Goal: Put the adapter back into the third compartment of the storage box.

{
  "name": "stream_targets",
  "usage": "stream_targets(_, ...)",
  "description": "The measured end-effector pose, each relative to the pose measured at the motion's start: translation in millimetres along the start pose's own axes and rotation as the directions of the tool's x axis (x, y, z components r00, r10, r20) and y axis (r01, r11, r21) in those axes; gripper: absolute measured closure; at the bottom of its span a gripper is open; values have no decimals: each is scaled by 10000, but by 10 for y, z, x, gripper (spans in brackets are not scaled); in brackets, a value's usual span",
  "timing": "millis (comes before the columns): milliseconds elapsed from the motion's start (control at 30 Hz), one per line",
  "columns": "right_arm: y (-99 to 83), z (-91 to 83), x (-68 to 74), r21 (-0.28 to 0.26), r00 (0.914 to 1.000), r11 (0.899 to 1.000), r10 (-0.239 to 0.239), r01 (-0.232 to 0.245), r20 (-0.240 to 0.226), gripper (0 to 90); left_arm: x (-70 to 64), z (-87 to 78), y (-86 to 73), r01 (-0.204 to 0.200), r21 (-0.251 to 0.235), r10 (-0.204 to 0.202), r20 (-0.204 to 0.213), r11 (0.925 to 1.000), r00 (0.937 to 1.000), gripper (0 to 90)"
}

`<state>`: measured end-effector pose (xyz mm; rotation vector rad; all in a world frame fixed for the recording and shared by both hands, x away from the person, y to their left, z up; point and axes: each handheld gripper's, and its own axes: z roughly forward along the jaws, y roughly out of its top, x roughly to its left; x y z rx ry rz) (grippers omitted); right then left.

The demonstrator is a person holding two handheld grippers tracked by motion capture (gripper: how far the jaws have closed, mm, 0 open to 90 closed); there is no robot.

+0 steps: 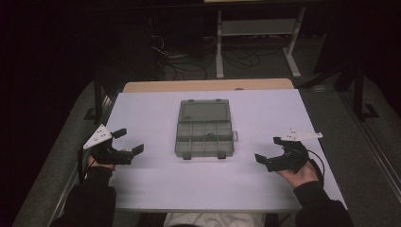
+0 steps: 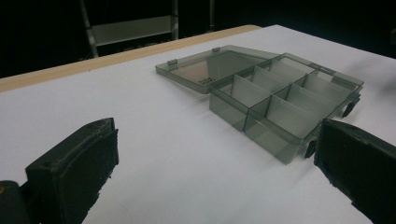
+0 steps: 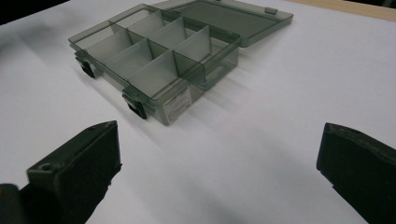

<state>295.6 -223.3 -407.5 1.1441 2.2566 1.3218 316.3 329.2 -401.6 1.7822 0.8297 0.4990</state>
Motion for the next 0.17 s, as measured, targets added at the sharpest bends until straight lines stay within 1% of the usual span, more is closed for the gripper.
stream_targets(167, -62, -42, -36, -216, 9998, 9996, 178, -176, 121, 0, -1, 3, 1, 0, 3, 0, 17, 10000, 10000, 0)
